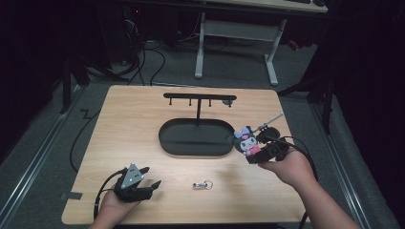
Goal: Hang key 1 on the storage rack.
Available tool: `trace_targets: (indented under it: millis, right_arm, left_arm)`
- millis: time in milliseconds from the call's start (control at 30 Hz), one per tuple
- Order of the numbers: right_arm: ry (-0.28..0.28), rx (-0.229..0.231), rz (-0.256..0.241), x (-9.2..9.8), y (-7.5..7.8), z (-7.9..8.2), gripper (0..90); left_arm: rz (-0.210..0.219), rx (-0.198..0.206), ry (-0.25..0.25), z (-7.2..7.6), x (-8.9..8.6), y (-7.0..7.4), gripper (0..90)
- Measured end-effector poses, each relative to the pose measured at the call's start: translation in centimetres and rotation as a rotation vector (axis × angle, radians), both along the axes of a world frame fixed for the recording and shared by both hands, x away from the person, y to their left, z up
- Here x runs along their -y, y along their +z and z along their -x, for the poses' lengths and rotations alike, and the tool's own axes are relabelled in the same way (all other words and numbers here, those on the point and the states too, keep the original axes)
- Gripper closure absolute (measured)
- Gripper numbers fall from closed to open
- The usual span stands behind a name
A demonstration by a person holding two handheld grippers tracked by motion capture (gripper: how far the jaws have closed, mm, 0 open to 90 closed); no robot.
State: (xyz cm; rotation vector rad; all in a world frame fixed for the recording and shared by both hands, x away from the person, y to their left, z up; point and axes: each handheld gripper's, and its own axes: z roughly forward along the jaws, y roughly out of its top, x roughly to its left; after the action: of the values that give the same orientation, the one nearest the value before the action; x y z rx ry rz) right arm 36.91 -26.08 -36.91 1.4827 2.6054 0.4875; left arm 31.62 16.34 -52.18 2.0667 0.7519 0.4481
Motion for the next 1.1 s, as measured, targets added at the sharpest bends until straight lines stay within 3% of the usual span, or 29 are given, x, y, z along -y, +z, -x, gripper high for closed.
trace_targets:
  millis: [733,1100]
  right_arm:
    - [-0.017,0.011,-0.016,-1.7,4.6,-5.1,49.2]
    - [-0.022,0.023,-0.029,-2.6,6.0,-6.3,49.3]
  left_arm:
    - [-0.006,-0.005,-0.026,0.0,0.0,0.0,34.2]
    - [-0.014,-0.004,-0.037,0.1,0.1,0.0,34.2]
